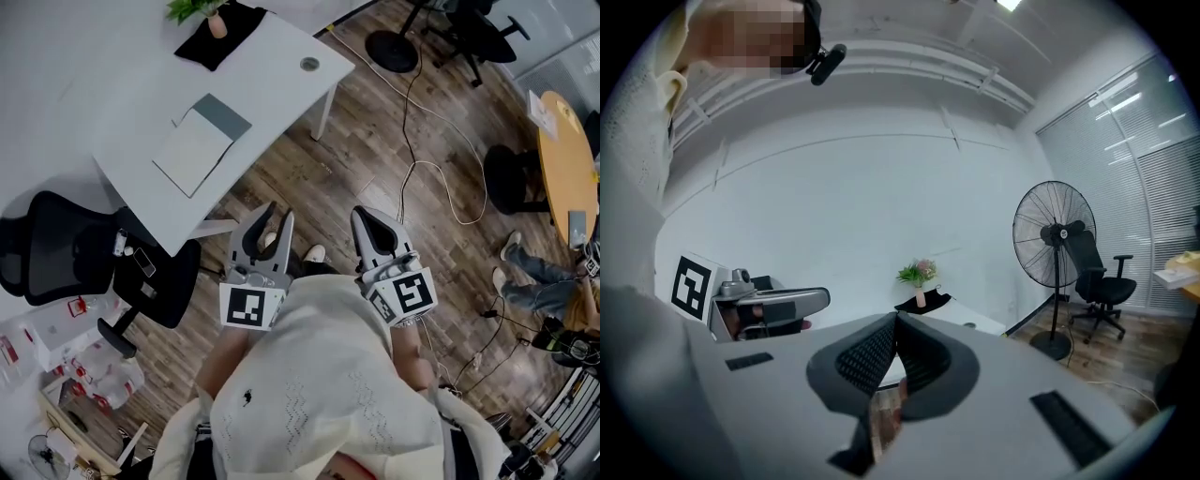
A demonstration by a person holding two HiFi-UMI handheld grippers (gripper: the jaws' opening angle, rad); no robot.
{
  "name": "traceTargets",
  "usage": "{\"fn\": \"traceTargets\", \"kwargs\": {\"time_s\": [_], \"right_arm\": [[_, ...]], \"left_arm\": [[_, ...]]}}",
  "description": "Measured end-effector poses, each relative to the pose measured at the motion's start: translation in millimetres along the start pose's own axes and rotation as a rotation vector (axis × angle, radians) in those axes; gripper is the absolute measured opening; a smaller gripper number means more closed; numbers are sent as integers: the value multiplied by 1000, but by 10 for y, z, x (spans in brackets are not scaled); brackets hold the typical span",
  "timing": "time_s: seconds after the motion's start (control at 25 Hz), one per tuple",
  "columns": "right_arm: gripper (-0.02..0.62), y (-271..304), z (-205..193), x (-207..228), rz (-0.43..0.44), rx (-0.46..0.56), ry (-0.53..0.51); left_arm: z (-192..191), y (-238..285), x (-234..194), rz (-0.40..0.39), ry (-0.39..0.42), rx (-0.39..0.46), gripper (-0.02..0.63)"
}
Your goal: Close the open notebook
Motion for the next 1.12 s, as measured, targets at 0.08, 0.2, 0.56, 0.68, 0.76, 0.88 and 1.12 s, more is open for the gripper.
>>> {"fn": "traceTargets", "kwargs": {"time_s": [0.08,0.2,0.56,0.68,0.76,0.88,1.12], "right_arm": [[0,23,-12,8,9,-7,2],[2,87,-25,38,16,-18,2],[0,441,37,248,10,-37,-4],[0,618,98,315,15,-38,-10],[0,748,125,360,20,-41,-14],[2,929,161,419,28,-48,-16],[0,1330,259,524,42,-54,-35]], "left_arm": [[-5,38,-19,6,-4,-3,94],[-32,106,-69,11,-14,-12,94],[46,464,-329,10,-28,-9,95],[93,610,-453,10,-28,-10,95],[115,705,-539,13,-34,-6,95],[136,842,-666,13,-37,-8,95],[243,1094,-971,21,-38,2,97]]}}
Point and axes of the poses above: the fingertips, and each gripper's own axes: y forward along the fingers, x to its right, z out of its top, the point moved 3 cm from there along -y, backward along the fingers, and after that the axes turned 10 degrees about -y, right-handed, at the moved point
